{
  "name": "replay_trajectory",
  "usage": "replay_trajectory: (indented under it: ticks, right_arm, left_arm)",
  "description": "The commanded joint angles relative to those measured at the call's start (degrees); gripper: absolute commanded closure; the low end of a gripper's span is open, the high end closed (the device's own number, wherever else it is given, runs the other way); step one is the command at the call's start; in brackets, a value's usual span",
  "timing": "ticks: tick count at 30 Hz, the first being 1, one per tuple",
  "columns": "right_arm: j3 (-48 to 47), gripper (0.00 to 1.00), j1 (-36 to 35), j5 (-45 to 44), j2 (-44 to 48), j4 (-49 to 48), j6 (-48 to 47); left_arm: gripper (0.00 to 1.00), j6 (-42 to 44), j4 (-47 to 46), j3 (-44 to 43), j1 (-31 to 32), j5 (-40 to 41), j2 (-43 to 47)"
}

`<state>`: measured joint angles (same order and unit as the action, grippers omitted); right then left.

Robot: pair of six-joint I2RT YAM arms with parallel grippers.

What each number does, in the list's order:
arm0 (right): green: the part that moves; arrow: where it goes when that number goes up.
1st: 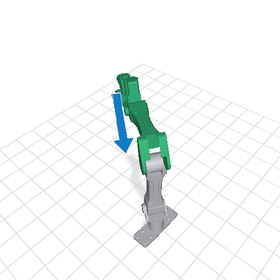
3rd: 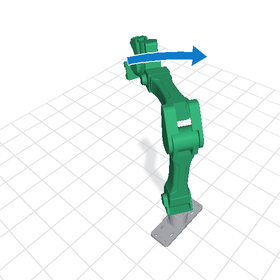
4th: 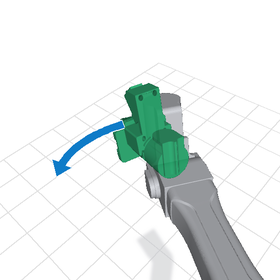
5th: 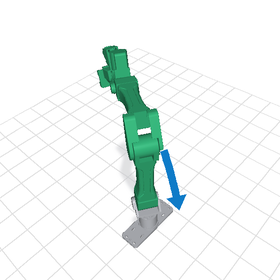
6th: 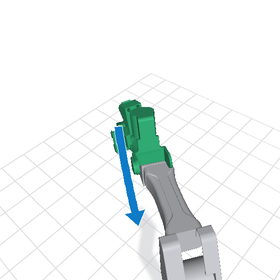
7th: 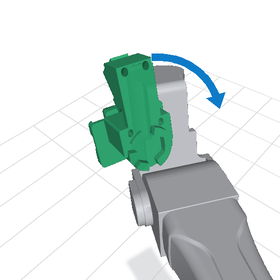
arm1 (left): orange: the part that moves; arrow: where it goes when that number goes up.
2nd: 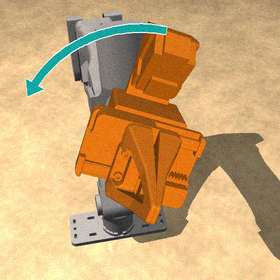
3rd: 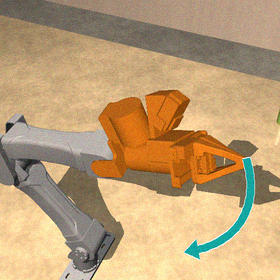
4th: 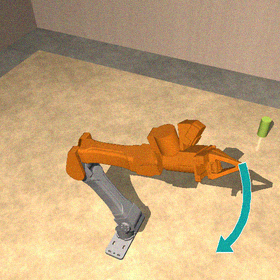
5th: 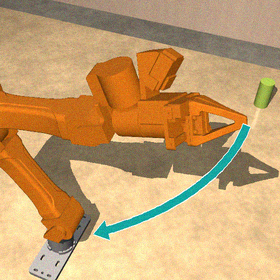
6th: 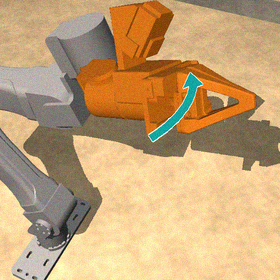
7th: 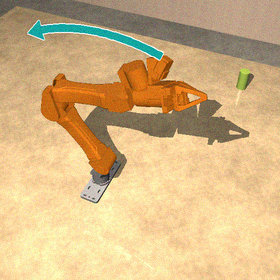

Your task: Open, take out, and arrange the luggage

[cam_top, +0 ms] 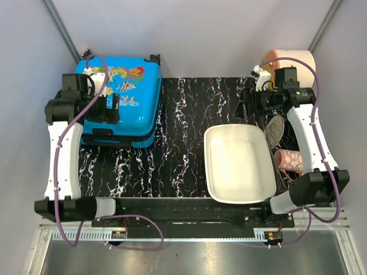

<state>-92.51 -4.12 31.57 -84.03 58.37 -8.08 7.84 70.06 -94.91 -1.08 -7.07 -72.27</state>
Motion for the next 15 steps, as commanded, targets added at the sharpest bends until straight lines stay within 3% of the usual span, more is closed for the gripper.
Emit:
replay_trajectory:
  ticks: [1, 8, 11, 15]
  right_arm:
    - [-3.29, 0.0, -1.15, 0.16, -1.75, -0.71, -0.71]
    - [-4.26, 0.0, -2.12, -1.42, -3.77, 0.43, -1.68]
    - [-4.52, 0.0, -2.38, -2.21, -4.47, 0.78, -2.12]
    - [-4.35, 0.0, -2.82, -3.36, -5.0, 0.78, -2.29]
  left_arm:
    - [0.01, 4.02, -5.28, -8.78, -4.71, 0.47, -8.12]
    - [0.01, 8.68, -5.81, -33.8, -12.18, 2.93, -24.83]
    - [0.02, 10.27, -8.27, -40.24, -14.73, 5.47, -31.34]
    - [0.07, 12.2, -16.52, -38.78, -17.19, 8.29, -35.56]
